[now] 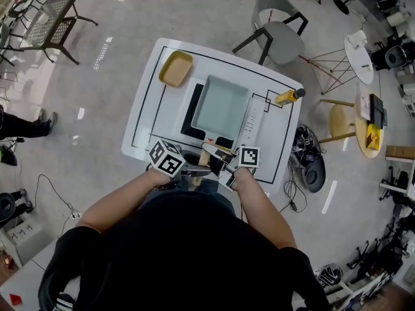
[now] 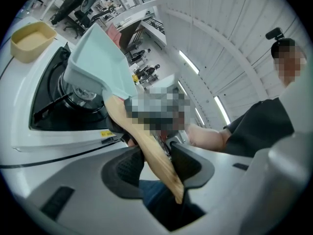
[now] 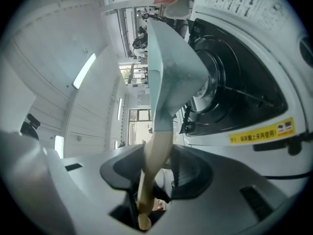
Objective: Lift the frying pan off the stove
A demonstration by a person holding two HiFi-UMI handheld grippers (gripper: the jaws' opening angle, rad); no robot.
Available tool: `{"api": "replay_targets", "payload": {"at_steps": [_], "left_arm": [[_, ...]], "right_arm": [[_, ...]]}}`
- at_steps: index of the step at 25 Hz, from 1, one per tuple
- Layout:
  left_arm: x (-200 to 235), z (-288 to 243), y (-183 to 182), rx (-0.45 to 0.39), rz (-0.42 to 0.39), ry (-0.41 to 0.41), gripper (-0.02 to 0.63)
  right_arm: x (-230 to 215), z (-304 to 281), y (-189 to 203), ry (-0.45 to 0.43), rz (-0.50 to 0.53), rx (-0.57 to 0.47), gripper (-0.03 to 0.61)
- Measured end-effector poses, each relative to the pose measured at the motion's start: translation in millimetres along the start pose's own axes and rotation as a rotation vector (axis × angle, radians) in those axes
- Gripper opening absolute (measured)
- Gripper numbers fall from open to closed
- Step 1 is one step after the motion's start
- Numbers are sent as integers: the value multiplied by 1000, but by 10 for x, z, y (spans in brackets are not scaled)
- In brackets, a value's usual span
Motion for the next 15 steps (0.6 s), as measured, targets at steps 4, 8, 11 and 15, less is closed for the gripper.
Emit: {"api": "replay_targets", "payload": {"at_steps": [4,8,11,15], "left_arm": [[-81,24,-102,-11,-20,4,178],[-173,72,-209,-10,-46,3,181],[-247,113,-288,-12,-71,-1,181],[-347,164,-384,-20,-92,-2,181]], "right_arm": [[149,-4,-68,-6,46,-2,166],[305,-16,-117,-1,72,-7,166],[434,-23,-158,-8,99,-8,164],[599,-24,-196,-32,112,-14,165]]}}
Point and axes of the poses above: the fingertips, and each gripper's own axes: z backward along the fingers, x to its left, y out of its underside, the point moved 1 cm from there along z, backward along the fingers, and after that the axes turned 1 degree about x, right-handed, at the moved point
